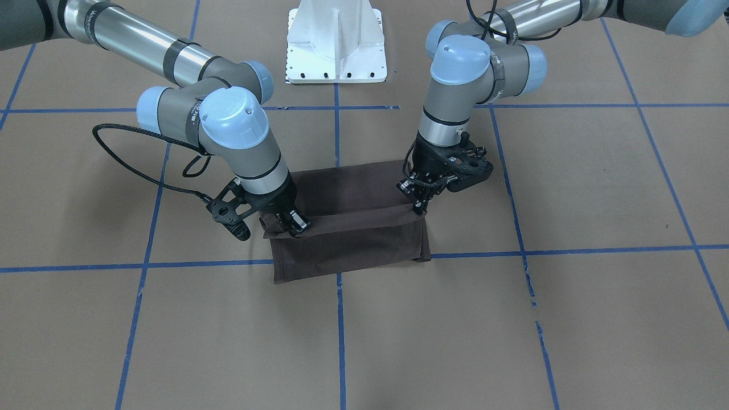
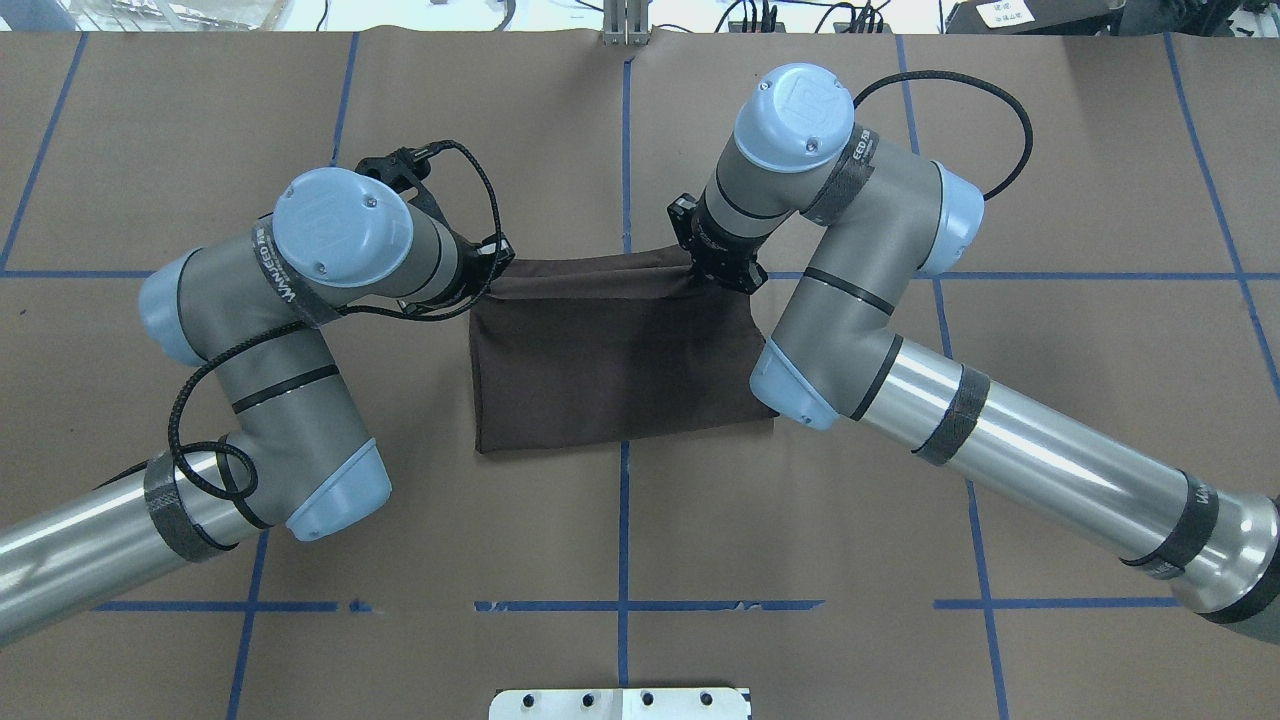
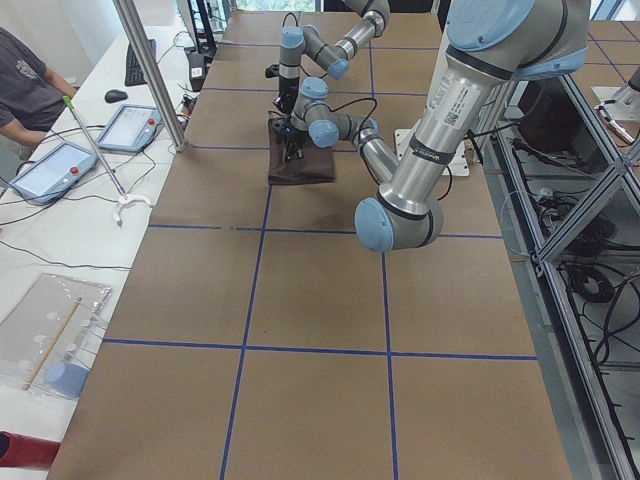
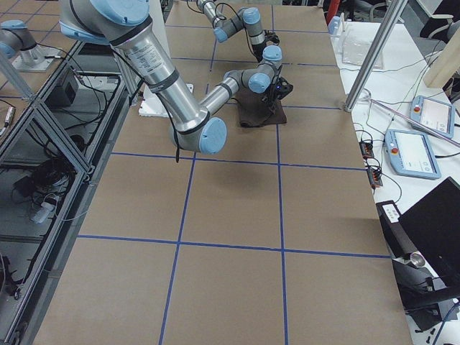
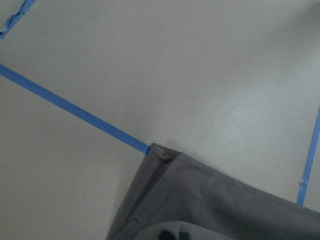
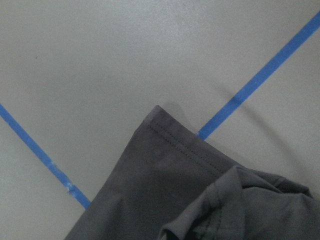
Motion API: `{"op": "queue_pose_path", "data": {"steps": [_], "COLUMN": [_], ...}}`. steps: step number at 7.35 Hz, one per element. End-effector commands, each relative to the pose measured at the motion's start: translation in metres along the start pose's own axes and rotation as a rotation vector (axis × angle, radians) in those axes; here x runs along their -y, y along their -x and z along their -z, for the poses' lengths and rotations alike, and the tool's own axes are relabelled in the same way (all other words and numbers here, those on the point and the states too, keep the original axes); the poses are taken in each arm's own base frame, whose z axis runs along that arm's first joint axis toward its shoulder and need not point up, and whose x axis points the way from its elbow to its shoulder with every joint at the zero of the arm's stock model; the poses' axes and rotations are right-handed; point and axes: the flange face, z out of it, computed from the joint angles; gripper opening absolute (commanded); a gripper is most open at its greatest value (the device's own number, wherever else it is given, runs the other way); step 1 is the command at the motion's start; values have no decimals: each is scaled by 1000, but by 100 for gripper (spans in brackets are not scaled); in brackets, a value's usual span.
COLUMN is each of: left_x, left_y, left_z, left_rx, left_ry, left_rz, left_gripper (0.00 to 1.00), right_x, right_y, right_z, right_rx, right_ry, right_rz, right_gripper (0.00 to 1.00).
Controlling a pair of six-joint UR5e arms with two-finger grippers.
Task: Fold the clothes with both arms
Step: 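Lay the fold down and open both grippers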
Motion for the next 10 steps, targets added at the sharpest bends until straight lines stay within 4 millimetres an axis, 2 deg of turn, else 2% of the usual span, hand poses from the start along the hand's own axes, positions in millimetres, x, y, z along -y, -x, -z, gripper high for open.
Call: {"op": "queue_pose_path", "data": {"steps": [1, 2, 3, 4, 5, 6, 7, 8, 9, 10], "left_x": [0, 0, 1, 4, 20, 54, 75, 79, 78, 76], "left_y": [-3, -9, -16, -15, -17, -27, -21, -20, -19, -18], "left_z": [1, -2, -10, -17, -17, -10, -13, -13, -13, -10], "left_rx": [-6, -5, 4, 17, 21, 20, 38, 42, 41, 42], "left_ry": [0, -1, -3, -7, -25, -52, -33, -34, -20, 12], "left_rz": [-3, 0, 11, 8, 14, 14, -6, -25, -33, -86], "left_gripper": [0, 0, 0, 35, 89, 100, 100, 100, 100, 100], "right_x": [-1, -4, -7, -6, 6, 29, 56, 58, 46, 29], "right_y": [2, 7, 13, 18, 29, 40, 49, 52, 63, 64], "right_z": [0, 3, 2, -1, 3, 10, 15, 20, 31, 30], "right_rx": [1, 6, 5, 0, 4, -2, -20, -16, 2, -2], "right_ry": [0, 2, 3, -2, -14, -11, 8, 10, 20, 38], "right_rz": [3, 7, 9, 8, -6, -28, -31, 2, 85, 162], "right_gripper": [0, 0, 5, 60, 100, 100, 100, 100, 100, 100]}}
